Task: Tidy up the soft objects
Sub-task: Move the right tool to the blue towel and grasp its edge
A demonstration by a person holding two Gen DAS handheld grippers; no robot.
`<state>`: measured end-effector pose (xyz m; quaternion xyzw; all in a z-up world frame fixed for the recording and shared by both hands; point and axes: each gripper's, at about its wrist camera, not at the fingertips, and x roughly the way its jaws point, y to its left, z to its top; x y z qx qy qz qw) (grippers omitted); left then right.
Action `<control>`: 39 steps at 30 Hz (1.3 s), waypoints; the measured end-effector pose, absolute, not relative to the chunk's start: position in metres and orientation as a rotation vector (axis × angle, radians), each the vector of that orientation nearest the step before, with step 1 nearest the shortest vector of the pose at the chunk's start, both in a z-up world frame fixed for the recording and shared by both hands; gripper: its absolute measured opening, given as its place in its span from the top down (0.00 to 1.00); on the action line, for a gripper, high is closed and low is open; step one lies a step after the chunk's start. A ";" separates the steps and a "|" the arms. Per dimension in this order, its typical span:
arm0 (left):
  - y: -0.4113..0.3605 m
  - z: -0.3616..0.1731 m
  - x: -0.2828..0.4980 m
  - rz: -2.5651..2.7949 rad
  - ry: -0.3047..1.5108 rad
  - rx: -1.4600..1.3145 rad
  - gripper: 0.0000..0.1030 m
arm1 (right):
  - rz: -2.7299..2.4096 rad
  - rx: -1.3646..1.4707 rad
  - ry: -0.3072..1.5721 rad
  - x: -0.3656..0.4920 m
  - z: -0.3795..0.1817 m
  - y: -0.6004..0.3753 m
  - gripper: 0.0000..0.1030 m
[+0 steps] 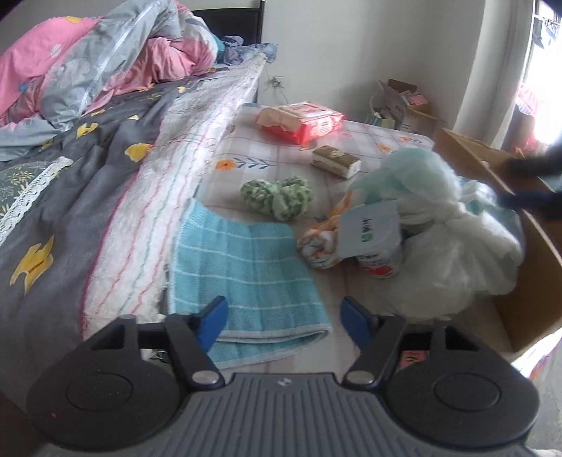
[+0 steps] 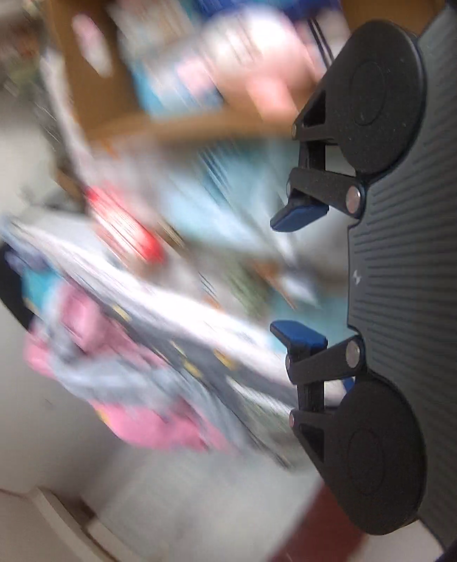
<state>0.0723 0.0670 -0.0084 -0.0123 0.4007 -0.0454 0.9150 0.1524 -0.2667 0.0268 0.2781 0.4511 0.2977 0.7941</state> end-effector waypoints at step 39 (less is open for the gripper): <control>0.065 -0.041 0.049 -0.133 0.929 0.012 0.58 | 0.606 0.138 1.143 0.109 -0.063 -0.157 0.91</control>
